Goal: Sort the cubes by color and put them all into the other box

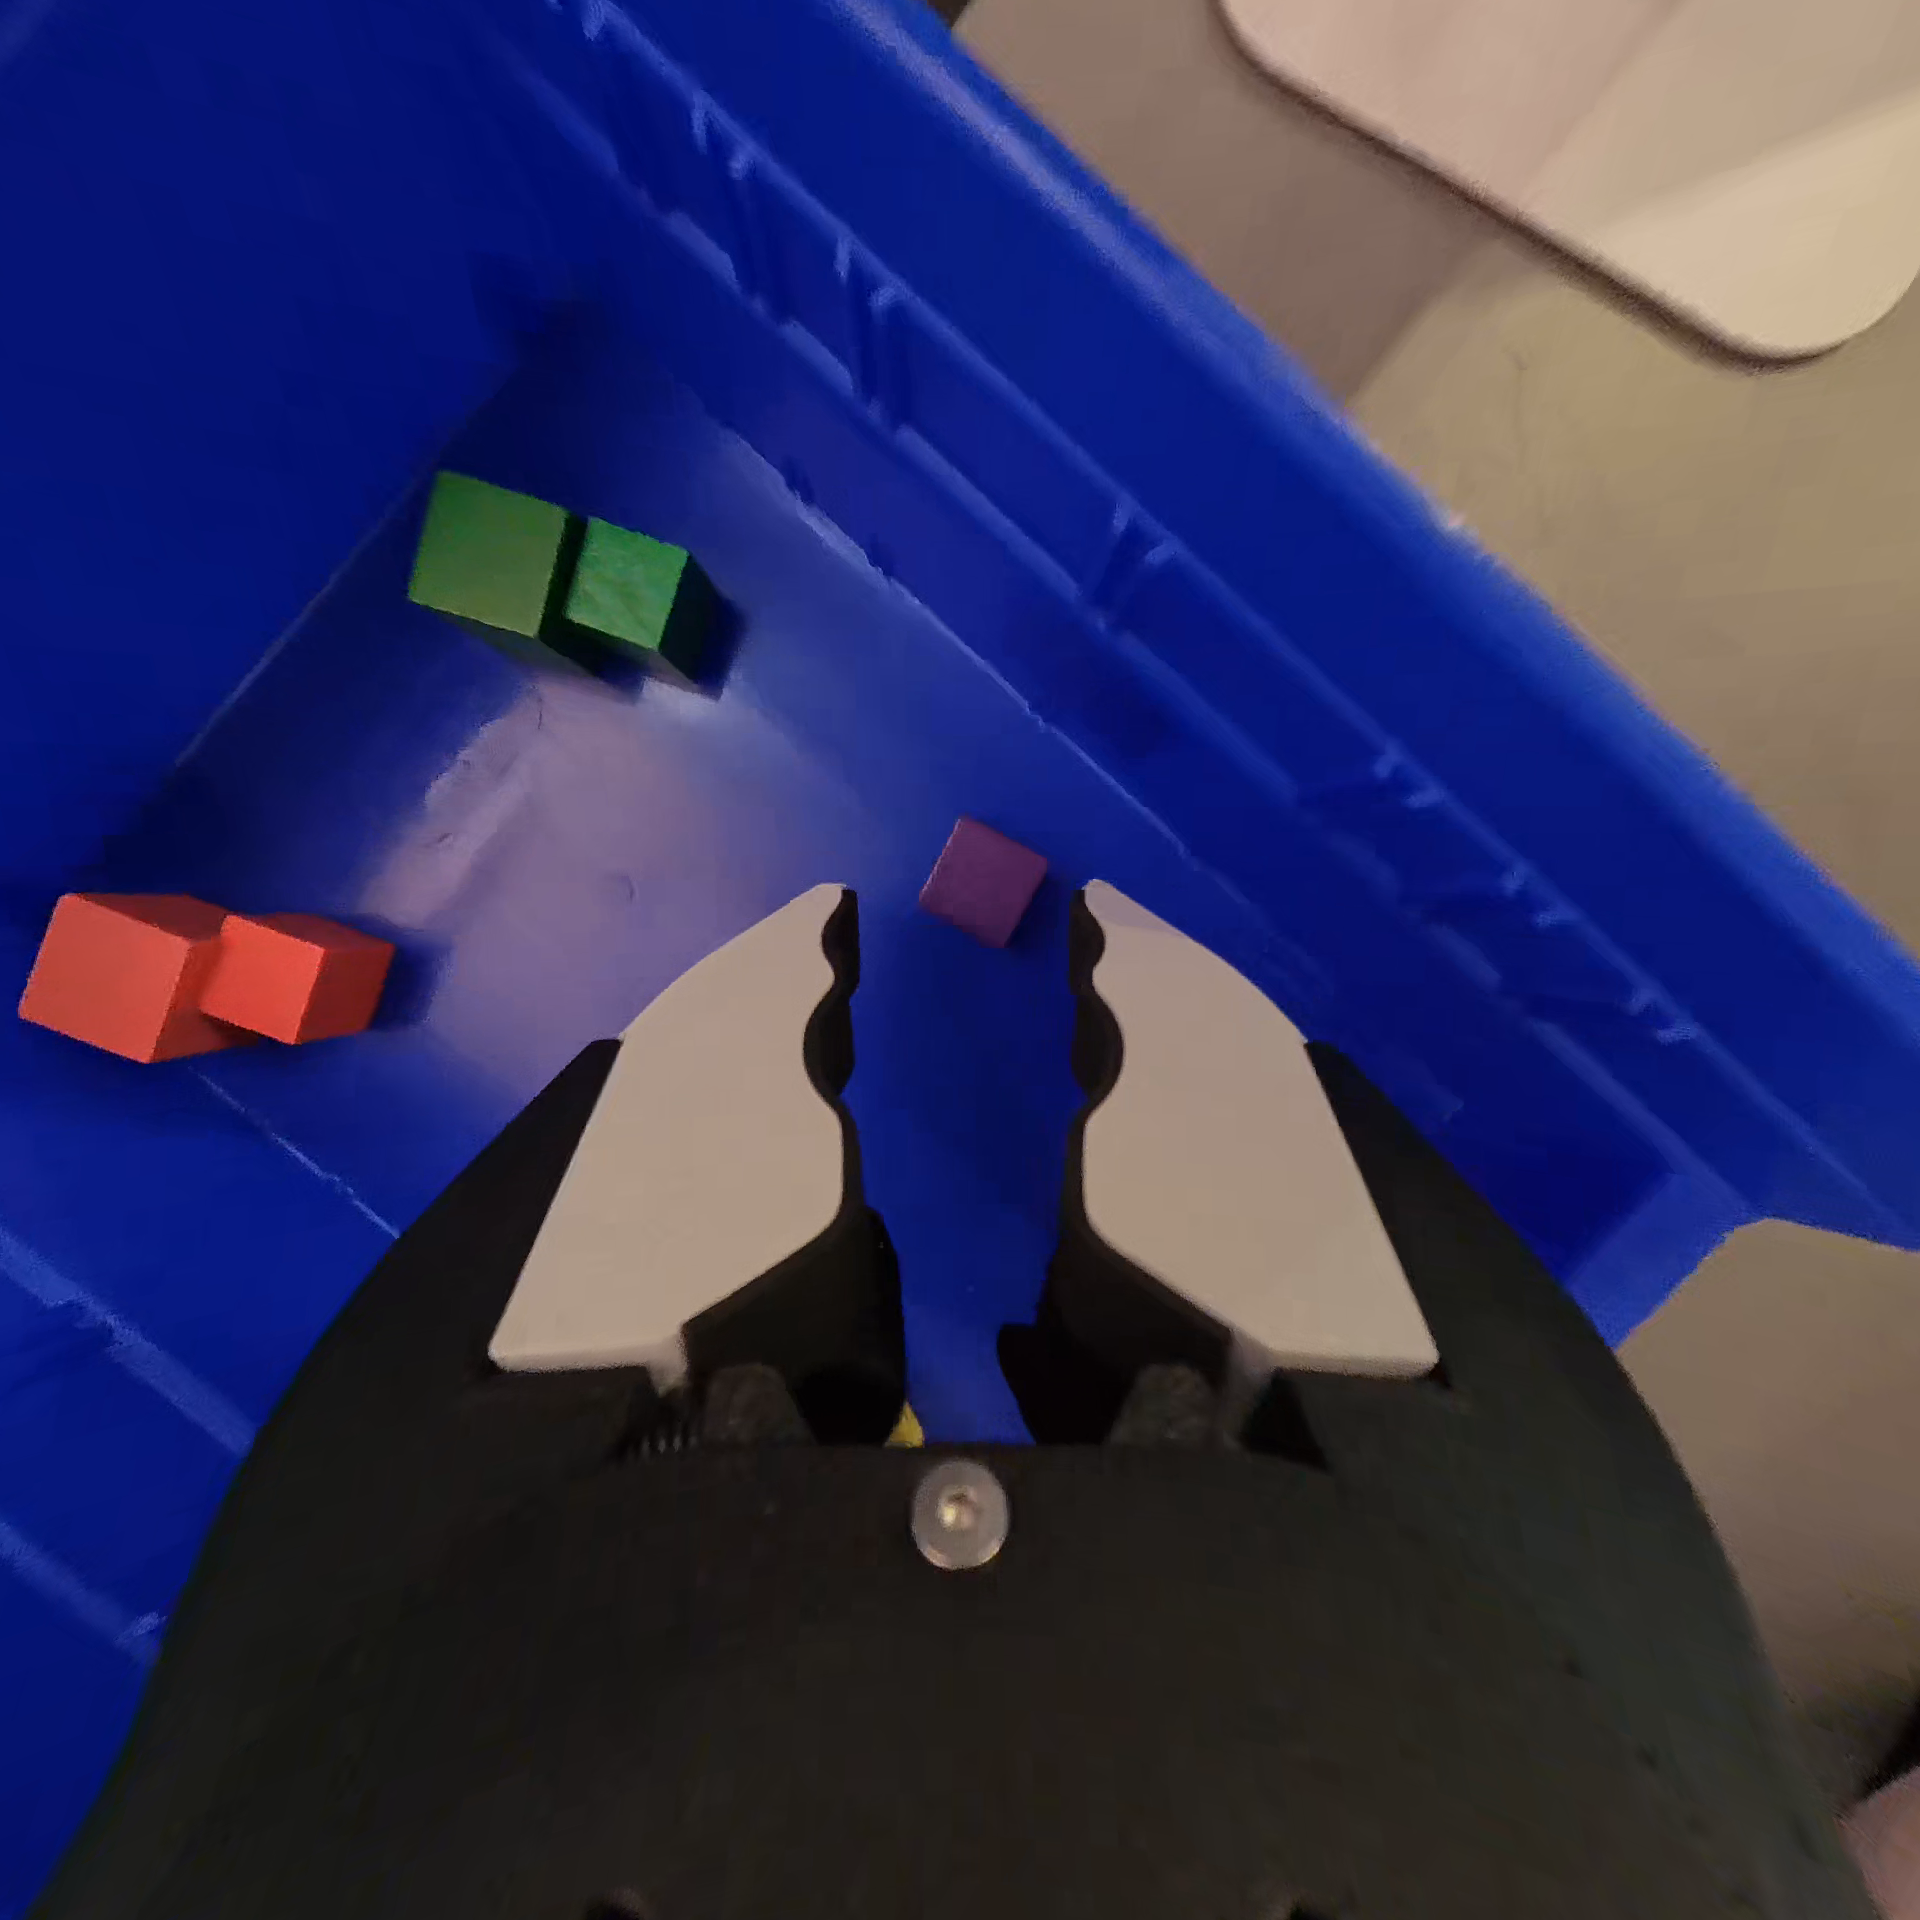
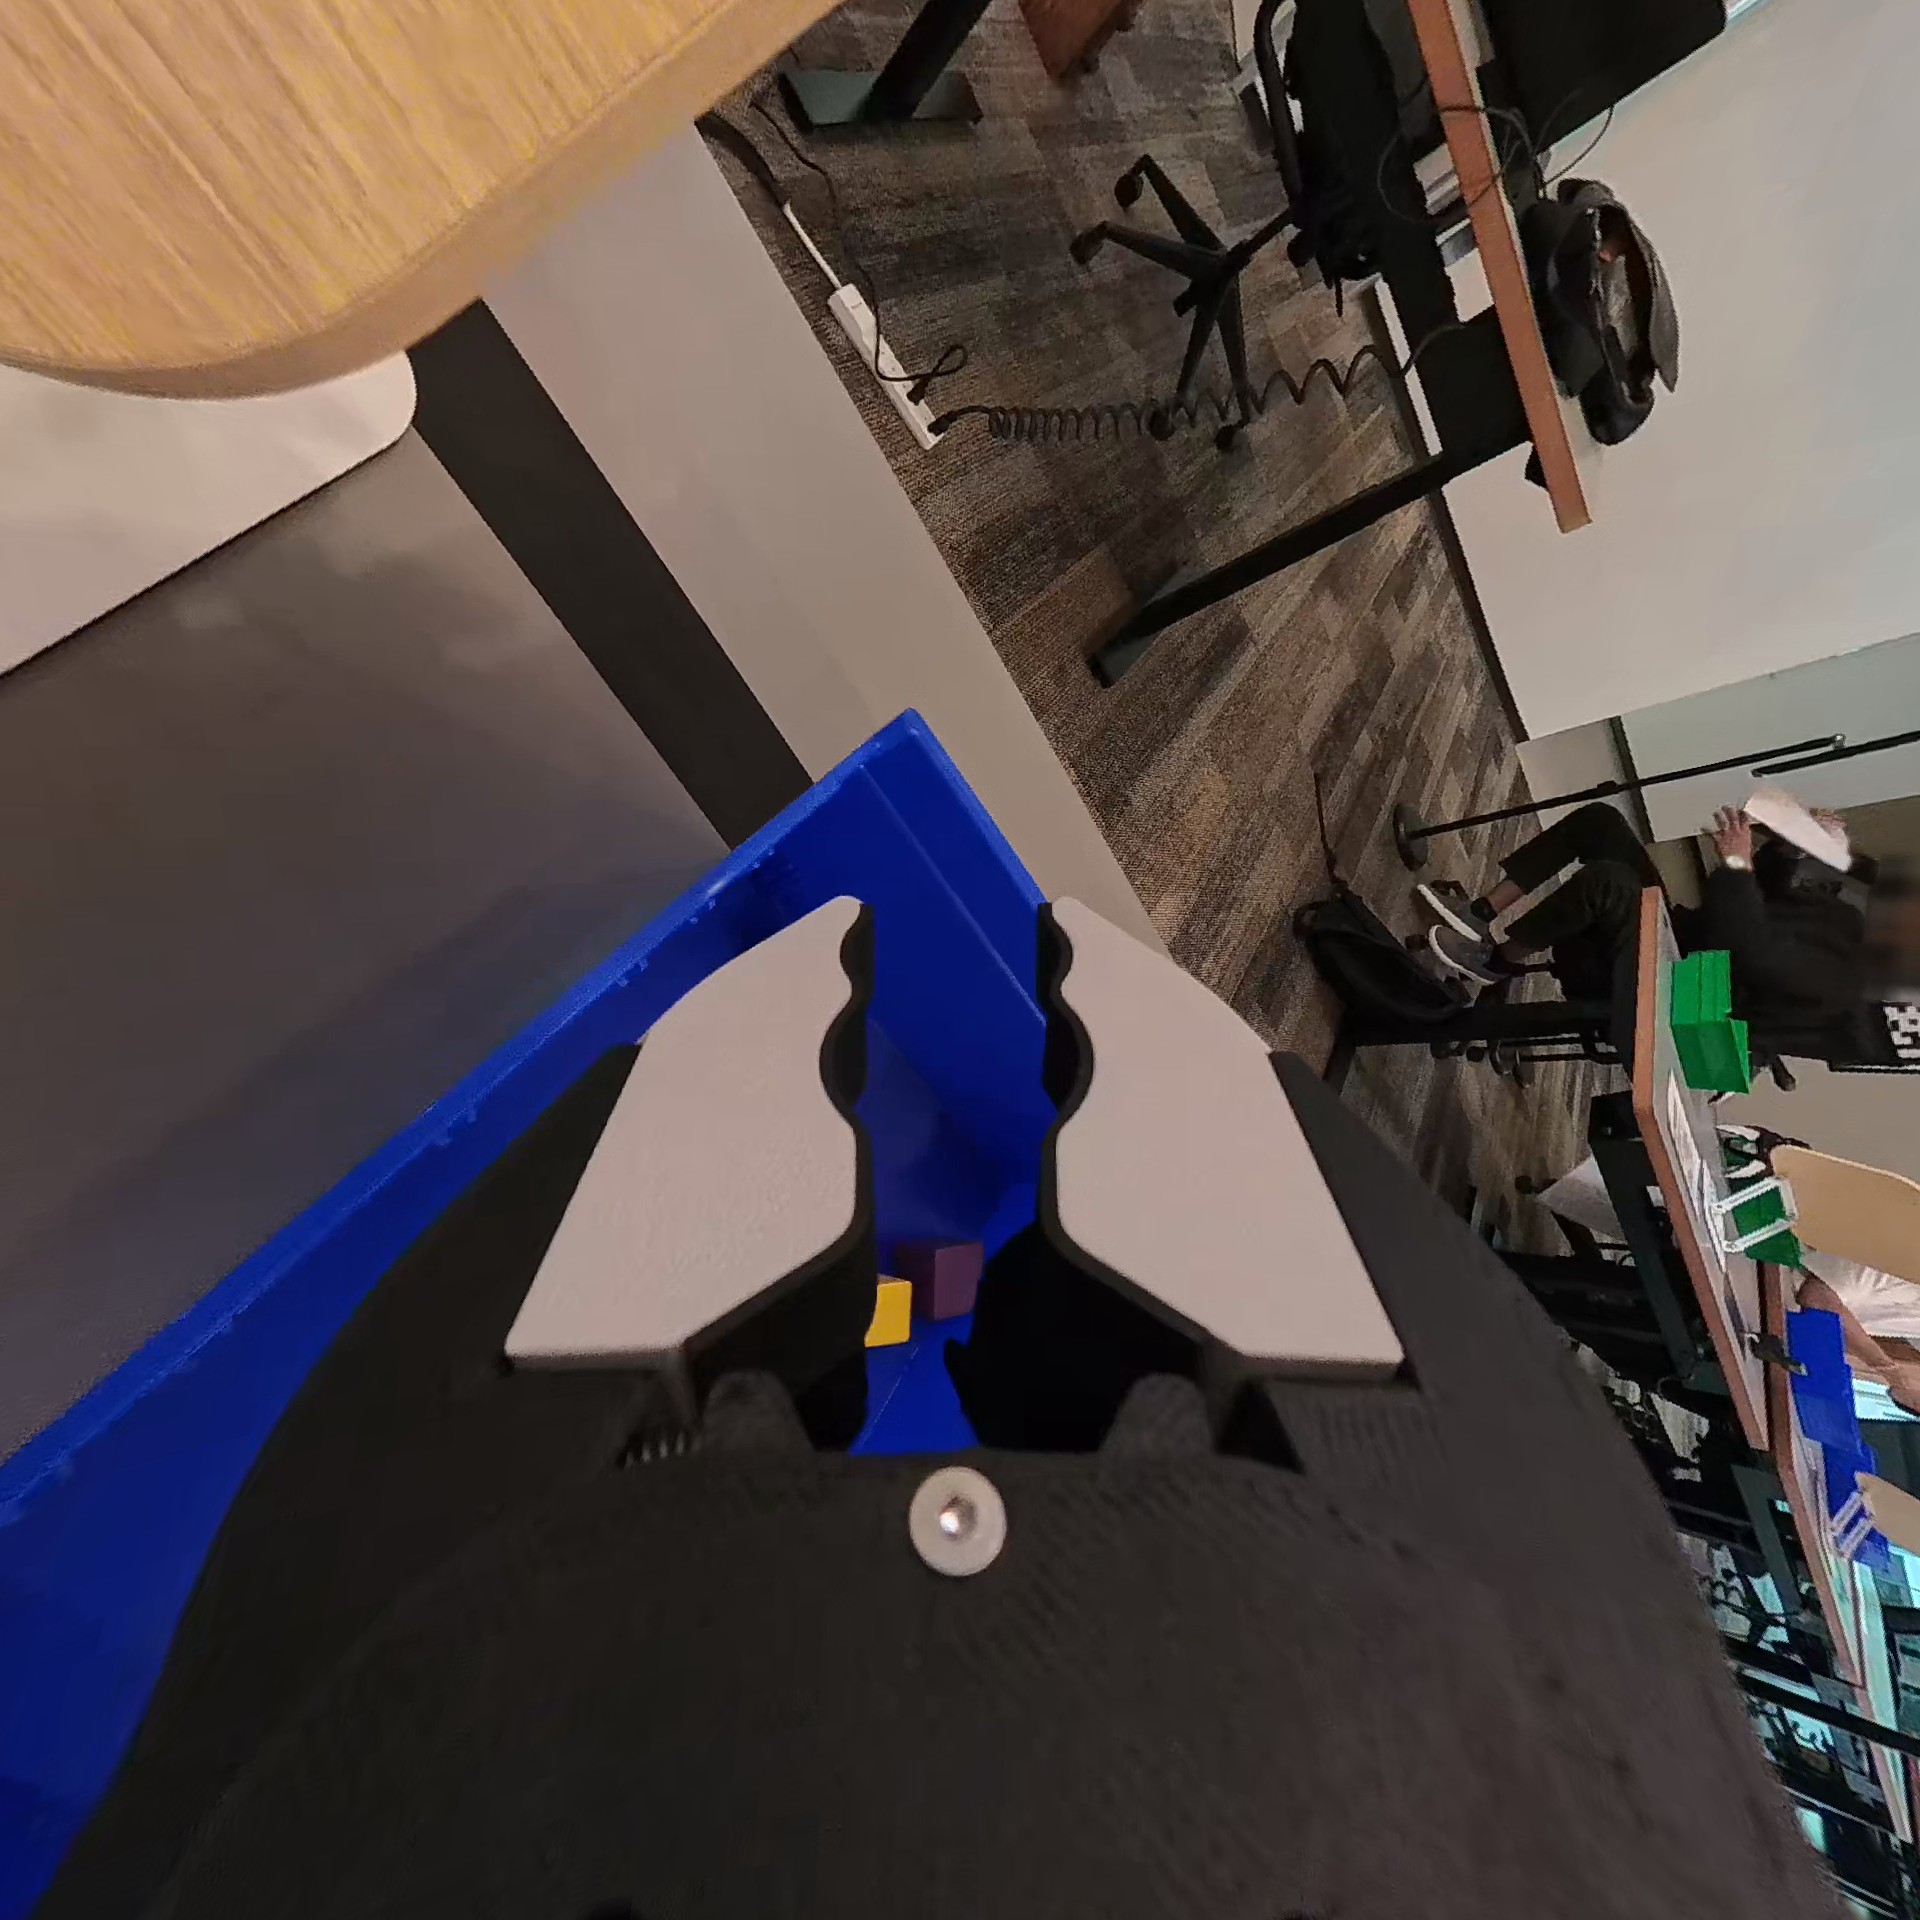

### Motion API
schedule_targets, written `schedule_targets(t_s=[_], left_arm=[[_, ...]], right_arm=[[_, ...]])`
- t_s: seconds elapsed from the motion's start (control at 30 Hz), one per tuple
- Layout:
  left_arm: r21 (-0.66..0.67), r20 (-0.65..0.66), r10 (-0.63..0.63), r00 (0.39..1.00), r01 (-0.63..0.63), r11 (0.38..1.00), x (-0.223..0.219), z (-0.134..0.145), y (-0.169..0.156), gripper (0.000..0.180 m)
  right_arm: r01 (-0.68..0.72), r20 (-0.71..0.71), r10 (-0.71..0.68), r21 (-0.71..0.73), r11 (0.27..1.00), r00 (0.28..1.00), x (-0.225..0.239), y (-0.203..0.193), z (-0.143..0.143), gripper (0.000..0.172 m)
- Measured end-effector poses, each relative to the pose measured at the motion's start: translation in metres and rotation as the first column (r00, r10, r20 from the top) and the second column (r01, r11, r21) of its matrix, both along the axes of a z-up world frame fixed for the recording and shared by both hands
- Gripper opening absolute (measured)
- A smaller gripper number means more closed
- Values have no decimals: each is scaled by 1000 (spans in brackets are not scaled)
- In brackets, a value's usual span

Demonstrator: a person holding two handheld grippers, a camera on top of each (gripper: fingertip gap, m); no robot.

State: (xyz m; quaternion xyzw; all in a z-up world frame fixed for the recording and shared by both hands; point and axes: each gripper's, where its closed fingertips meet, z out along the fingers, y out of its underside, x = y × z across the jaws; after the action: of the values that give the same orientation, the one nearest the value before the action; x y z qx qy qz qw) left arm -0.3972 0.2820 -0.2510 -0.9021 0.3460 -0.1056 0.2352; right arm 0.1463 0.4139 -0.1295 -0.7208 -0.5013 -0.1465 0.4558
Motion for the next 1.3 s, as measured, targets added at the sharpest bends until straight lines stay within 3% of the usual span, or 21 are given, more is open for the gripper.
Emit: schedule_targets(t_s=[0.2, 0.3, 0.5, 0.6, 0.67, 0.8, 0.9, 1.0, 1.17, 1.3], left_arm=[[-21, -60, -62, 996, 60, 998, 2, -26, 3, 41], [-41, -62, -89, 994, 86, 995, 9, -34, 4, 30], [-12, -29, -40, 999, 39, 999, 1, -21, 6, 24], [113, 67, 30, 997, -38, 993, -4, 22, 14, 24], [235, 199, 27, 980, -74, 969, 6, 70, 16, 24], [438, 393, -144, 908, -47, 898, 55, 168, -1, 23], [548, 489, -338, 804, 18, 836, 114, 221, -21, 23], [594, 575, -505, 644, 96, 799, 183, 247, -39, 23], [554, 718, -610, 336, 255, 793, 285, 244, -71, 23], [492, 767, -592, 247, 365, 790, 330, 225, -89, 22]], right_arm=[[-35, 10, 35, -5, 999, 999, -11, -4, -3, 29], [-45, 12, 45, -9, 999, 999, -14, -5, -5, 29], [-59, 2, 59, 30, 998, 998, -19, -8, 6, 29], [-100, -32, 104, 102, 990, 994, -32, -17, 27, 29], [-156, -64, 169, 165, 974, 984, -48, -29, 45, 30], [-298, -101, 347, 326, 897, 933, -95, -69, 84, 34], [-416, -120, 508, 432, 800, 853, -137, -111, 105, 39], [-492, -101, 608, 491, 719, 787, -171, -148, 111, 45], [-577, -58, 715, 548, 606, 696, -208, -189, 103, 48], [-613, -7, 738, 552, 565, 675, -222, -201, 91, 50]])
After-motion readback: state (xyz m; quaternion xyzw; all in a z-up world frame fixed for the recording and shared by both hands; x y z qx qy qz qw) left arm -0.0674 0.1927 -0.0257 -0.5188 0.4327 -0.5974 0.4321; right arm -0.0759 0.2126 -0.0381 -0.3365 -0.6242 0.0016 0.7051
